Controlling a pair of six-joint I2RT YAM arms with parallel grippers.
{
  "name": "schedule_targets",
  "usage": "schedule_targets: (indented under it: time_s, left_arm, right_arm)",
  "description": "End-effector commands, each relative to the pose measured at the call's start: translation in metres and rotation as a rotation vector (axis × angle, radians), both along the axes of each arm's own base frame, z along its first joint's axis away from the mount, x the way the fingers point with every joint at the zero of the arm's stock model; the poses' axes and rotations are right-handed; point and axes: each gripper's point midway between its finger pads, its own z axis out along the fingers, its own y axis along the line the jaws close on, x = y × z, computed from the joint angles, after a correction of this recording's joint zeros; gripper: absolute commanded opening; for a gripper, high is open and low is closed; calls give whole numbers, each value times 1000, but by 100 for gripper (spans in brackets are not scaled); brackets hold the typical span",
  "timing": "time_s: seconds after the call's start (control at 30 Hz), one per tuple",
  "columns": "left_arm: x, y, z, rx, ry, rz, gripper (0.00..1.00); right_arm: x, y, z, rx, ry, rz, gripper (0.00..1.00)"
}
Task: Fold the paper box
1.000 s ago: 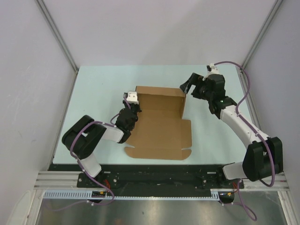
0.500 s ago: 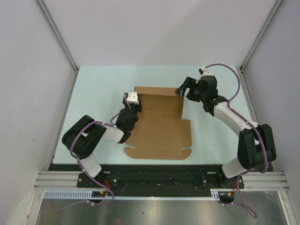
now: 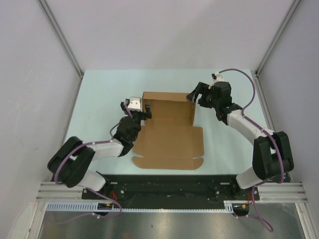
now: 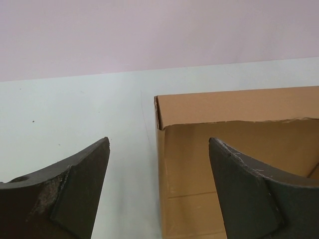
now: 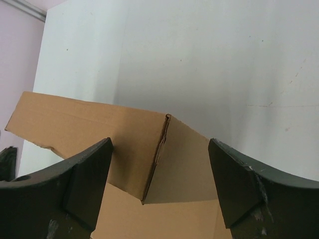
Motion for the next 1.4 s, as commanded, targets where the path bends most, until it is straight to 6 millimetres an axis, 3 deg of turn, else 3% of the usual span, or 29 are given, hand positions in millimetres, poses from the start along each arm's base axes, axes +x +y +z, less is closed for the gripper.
schedule_targets:
  time_s: [0.0, 0.13, 0.2, 0.27, 0.3, 0.33, 0.4, 0.43, 0.47, 0.53, 0.57, 0.73, 0.87, 1.03, 1.13, 1.27, 1.37]
  left_arm:
    - [-23, -3, 15, 20, 31, -80, 86]
    - [-38, 11, 53, -25, -16, -66, 90]
    - [-36, 12, 63, -81, 14, -76, 92]
    - [-21, 24, 70, -212, 109, -62, 91]
    - [-19, 13, 69, -254, 159, -149, 89]
    - [-5, 24, 61, -340, 221, -129, 87]
    - [7, 18, 67, -395, 262, -190, 85]
    - [13, 13, 57, -423, 314, -242, 85]
    - [19, 12, 62, -438, 328, -256, 85]
    - [26, 3, 48, -488, 419, -356, 86]
    - [32, -2, 50, -509, 438, -396, 85]
    - [30, -28, 31, -580, 597, -599, 84]
    - [32, -29, 11, -590, 657, -584, 80]
    - [25, -29, 7, -588, 669, -595, 76]
    - [24, -30, 10, -591, 660, -601, 70]
    - [21, -30, 7, -595, 668, -607, 49]
    - [18, -29, 0, -598, 675, -603, 39]
  right_arm:
    - [-10, -7, -22, -60, 54, 9, 83]
    - [-11, -9, -22, -78, 51, 2, 82]
    - [-12, -7, -21, -85, 47, 6, 83]
    - [-14, -4, -21, -87, 44, 15, 81]
    - [-14, -4, -21, -90, 42, 17, 81]
    - [-15, -3, -21, -98, 42, 20, 80]
    - [-16, -2, -23, -105, 43, 25, 77]
    - [-16, -3, -23, -108, 42, 23, 76]
    - [-16, -2, -22, -109, 38, 29, 75]
    - [-16, -3, -22, -116, 34, 26, 74]
    - [-20, -5, -27, -128, 58, 29, 74]
    - [-23, -5, -28, -133, 60, 33, 72]
    - [-27, -5, -30, -132, 66, 33, 68]
    - [-29, -4, -32, -132, 68, 37, 65]
    - [-29, -4, -32, -130, 66, 36, 64]
    - [-31, -4, -35, -131, 69, 38, 63]
    - [-33, -4, -36, -129, 71, 40, 62]
